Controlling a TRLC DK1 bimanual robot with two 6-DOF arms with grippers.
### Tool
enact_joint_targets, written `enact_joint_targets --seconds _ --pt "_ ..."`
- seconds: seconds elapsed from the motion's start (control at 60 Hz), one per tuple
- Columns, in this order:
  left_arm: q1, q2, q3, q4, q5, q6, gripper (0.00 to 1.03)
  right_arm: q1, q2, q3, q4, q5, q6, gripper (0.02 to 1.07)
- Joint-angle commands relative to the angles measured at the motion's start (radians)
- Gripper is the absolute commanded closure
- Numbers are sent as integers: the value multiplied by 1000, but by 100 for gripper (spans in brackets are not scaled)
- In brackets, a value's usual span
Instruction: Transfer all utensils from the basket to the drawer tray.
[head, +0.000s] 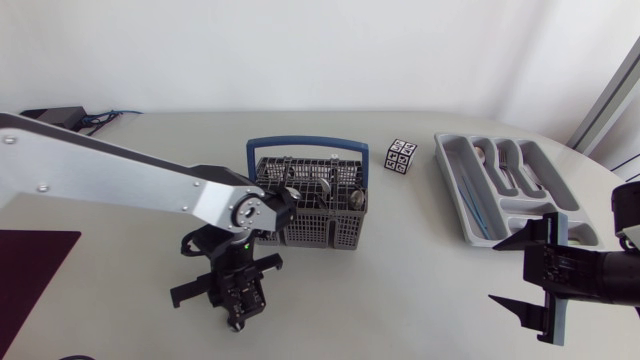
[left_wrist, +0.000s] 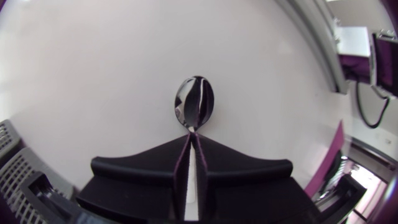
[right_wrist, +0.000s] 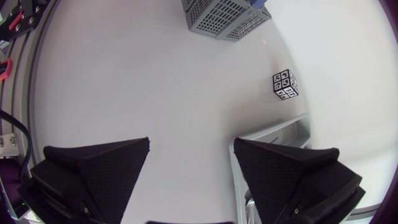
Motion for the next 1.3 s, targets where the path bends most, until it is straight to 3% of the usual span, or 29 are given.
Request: enact_joint_targets --seconds 0.0,0.067,0.25,0.417,0.55,0.833,0.883,1.017,1.283 --pt "-42 115 68 -148 4 -167 100 12 -26 -18 -30 -8 13 9" --pt "-65 106 73 -148 24 -216 100 21 -42 -16 -46 -11 25 9" --pt "-91 12 42 -69 218 -289 100 55 -91 -38 -81 -11 45 9" --pt "-77 -46 34 3 278 -341 100 75 -132 -30 -108 -11 66 9" --pt "-93 -84 47 58 328 -450 100 107 -152 -15 -118 -11 129 9" --pt "-165 -95 160 244 419 -858 100 237 -152 20 -70 -11 410 9" --pt "-176 -98 183 314 420 -983 100 266 -151 20 -46 -8 470 9" --pt "-199 -96 214 449 420 -1174 100 302 -121 31 -16 -5 582 10" --pt "-196 -67 324 609 420 -1546 100 335 -65 68 16 -71 815 17"
